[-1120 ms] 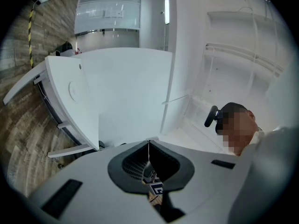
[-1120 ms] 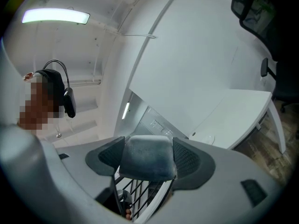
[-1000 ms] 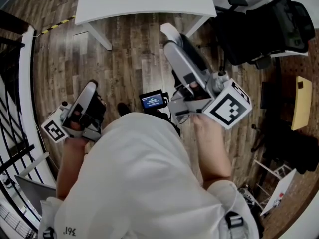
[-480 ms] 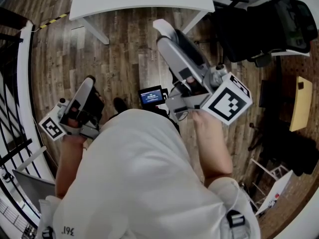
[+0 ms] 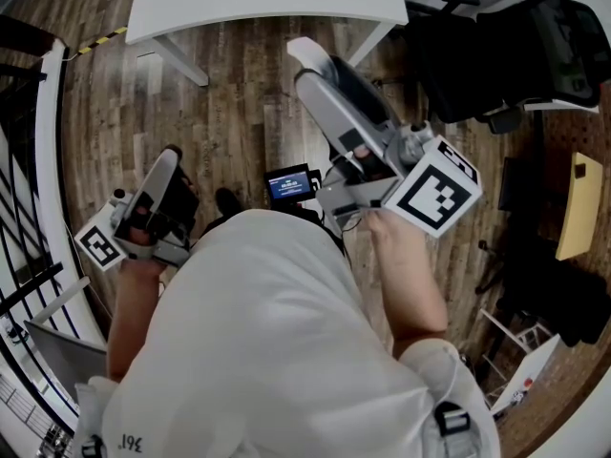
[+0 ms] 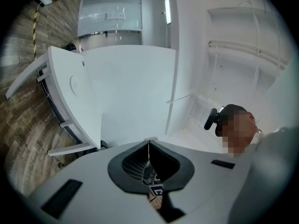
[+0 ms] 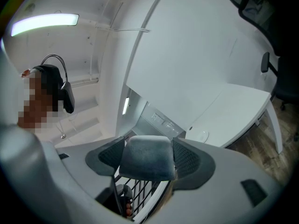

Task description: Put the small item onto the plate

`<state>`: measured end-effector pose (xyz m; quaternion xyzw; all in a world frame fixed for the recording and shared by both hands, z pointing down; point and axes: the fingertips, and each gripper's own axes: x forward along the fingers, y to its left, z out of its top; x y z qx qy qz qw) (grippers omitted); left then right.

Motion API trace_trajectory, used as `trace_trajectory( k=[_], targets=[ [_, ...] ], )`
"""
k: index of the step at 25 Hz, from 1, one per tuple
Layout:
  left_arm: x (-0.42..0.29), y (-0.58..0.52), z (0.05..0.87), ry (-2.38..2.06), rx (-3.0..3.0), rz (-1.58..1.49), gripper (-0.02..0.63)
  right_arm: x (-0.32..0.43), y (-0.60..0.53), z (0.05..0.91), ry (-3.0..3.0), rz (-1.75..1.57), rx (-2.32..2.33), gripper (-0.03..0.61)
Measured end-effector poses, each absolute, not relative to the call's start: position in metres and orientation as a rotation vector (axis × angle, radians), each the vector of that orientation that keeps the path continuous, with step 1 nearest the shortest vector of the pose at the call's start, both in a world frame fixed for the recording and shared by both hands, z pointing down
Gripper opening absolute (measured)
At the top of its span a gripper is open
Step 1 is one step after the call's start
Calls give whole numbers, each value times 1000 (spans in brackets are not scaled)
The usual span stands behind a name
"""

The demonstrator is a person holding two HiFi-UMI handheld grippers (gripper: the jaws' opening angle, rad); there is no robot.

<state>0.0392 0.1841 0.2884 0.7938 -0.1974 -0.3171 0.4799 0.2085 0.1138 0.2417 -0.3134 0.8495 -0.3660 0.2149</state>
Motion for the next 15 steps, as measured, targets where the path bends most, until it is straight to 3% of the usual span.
trace_trajectory(
  k=[15],
  targets=[
    [30, 140, 300, -483, 1900, -792, 6, 191, 67, 254, 2371, -1045, -873, 325]
  ],
)
